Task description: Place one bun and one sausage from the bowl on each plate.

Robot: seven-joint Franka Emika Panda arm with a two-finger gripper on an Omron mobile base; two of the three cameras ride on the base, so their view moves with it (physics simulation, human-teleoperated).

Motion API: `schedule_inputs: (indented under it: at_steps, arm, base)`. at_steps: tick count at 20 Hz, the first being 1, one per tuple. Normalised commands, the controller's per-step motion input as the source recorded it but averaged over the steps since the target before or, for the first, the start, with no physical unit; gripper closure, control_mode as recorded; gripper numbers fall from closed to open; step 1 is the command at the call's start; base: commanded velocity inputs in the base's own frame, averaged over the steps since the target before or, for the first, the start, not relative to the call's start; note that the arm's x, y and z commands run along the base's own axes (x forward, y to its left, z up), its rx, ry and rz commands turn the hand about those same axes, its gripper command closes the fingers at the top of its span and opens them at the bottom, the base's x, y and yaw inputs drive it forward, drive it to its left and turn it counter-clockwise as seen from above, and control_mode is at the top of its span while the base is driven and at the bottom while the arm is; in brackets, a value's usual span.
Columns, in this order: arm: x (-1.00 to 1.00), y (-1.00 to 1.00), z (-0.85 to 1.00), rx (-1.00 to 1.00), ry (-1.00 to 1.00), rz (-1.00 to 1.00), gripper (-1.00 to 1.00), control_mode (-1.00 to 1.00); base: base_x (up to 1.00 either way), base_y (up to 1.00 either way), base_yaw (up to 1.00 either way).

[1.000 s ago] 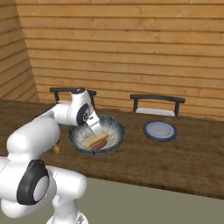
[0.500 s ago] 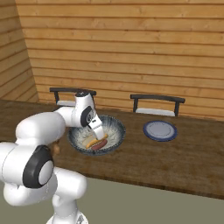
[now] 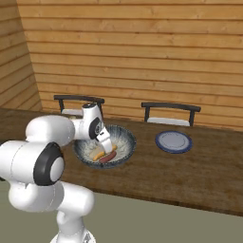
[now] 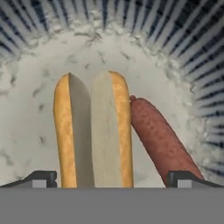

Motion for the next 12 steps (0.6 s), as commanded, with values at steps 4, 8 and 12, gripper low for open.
schedule_inputs:
  at_steps: [4, 8, 12]
  arm:
    - [0.03, 0.0, -0.32, 0.0, 0.0, 0.0, -1.0, -1.0]
    - [0.07, 0.03, -0.25, 0.0, 0.01, 0.0, -1.0, -1.0]
    - [0.0, 0.0, -0.23, -0.02, 0.0, 0.0, 1.0, -1.0]
  base:
    - [0.0, 0.0, 0.0]
    - [0.0, 0.0, 0.0]
    - [0.0, 0.0, 0.0]
